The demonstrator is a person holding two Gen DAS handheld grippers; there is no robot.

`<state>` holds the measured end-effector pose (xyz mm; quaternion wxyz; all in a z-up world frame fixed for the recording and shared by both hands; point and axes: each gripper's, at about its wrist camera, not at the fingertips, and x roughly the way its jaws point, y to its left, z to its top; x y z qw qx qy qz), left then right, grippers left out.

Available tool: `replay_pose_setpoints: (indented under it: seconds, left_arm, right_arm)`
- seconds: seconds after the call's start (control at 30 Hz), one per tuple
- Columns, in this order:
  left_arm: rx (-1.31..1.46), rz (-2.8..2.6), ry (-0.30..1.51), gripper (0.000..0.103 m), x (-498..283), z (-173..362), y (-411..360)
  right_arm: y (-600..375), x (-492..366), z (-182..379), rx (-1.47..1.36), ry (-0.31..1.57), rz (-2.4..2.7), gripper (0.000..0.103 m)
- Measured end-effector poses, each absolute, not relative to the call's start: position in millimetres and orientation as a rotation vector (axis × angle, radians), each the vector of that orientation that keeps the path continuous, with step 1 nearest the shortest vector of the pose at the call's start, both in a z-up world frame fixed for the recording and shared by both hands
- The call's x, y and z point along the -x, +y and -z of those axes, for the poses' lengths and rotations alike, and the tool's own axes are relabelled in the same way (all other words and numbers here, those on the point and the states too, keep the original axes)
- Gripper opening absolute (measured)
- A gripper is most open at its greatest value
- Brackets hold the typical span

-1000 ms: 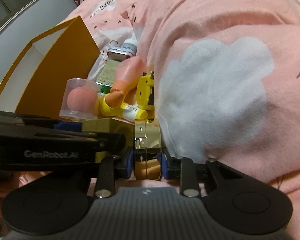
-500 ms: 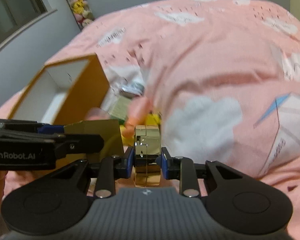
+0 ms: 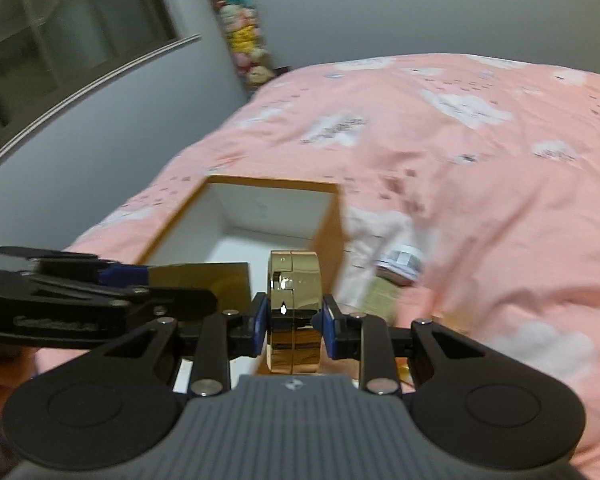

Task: Organize rigid objects
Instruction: 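Carry the gold cube and gold tin into the box and release both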

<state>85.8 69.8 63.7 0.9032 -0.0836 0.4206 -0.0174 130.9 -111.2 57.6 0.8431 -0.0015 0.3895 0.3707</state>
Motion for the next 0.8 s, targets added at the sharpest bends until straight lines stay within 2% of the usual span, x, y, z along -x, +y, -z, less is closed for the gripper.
replay_pose_setpoints:
  seconds: [0.33,0.6,0.8]
  left_arm:
    - [0.274,-0.019,1.098,0.058,-94.8,-7.9,137.6]
    - [0.305,0.014,1.273,0.058,-117.9,31.7,151.7]
    - [0.279,0.016,1.325,0.057,-128.9,45.2,148.7]
  right_arm:
    - [-15.0,-121.9,-26.0,0.324,0.932,-0.945,0.027]
    - [34.6,-135.8,21.9,0.614,1.048,-0.999,0.027]
    - [49.4,-133.6,38.5,0.754,1.065,-1.029,0.026]
